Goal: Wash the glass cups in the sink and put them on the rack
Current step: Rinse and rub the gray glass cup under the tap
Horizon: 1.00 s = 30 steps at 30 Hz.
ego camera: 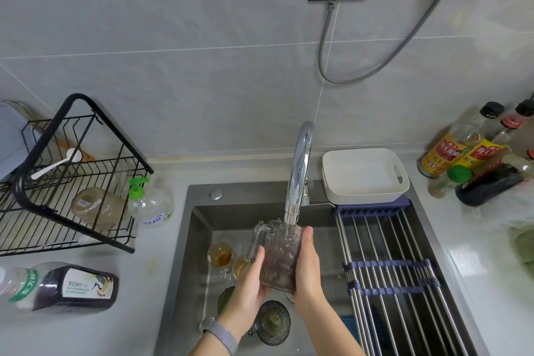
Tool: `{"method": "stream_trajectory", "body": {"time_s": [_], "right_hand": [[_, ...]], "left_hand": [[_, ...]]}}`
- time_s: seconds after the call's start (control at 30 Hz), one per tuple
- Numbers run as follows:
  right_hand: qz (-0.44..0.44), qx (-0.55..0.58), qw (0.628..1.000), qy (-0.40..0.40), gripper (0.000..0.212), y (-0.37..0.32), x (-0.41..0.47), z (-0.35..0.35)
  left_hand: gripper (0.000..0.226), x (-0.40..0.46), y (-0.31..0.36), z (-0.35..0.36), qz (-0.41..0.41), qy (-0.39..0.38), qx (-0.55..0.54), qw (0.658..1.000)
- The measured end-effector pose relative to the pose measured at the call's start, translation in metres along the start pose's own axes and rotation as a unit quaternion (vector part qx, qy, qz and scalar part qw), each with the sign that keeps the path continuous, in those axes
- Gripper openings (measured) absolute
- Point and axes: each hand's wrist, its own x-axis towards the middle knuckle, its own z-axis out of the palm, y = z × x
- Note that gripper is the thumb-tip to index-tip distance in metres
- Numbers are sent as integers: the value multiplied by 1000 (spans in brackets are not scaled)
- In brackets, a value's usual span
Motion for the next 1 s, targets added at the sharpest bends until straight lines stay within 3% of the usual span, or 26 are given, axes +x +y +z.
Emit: {"method": "stream_trajectory", "body": {"time_s": [0.13, 0.27, 0.33, 0.4, 0.53, 0.63, 0.8, 0.9, 1.0], "right_hand": [[50, -37, 997, 50, 64, -9, 6, -3], [36, -30, 999, 7, 64, -8, 1, -3], [-5, -39, 999, -24, 75, -4, -1, -2], [-26, -74, 996, -45, 87, -1, -3, -2], [-49, -72, 995, -43, 51, 1, 1, -1], [-16, -55, 998, 6, 92, 23, 25, -8], [-5, -67, 998, -19, 99, 12, 9, 1], [-80, -118, 990, -3, 76, 1, -5, 3], [-122, -131, 984, -8, 46, 2, -2, -1]], "left_hand": [[24, -7, -1, 0, 19, -23, 77, 997], [16, -9, 3, 4, 54, -41, 125, 990], [16, -9, 6, 6, 63, -35, 143, 987], [31, -8, 10, 6, 59, -27, 145, 987], [27, 4, 6, 3, 47, 85, 133, 986], [35, 6, 11, 4, 19, 115, 149, 982], [39, 5, 15, 7, -7, 121, 146, 982], [53, 5, 12, 9, 13, 125, 174, 977], [40, -3, 16, 12, 76, 89, 238, 964]]}}
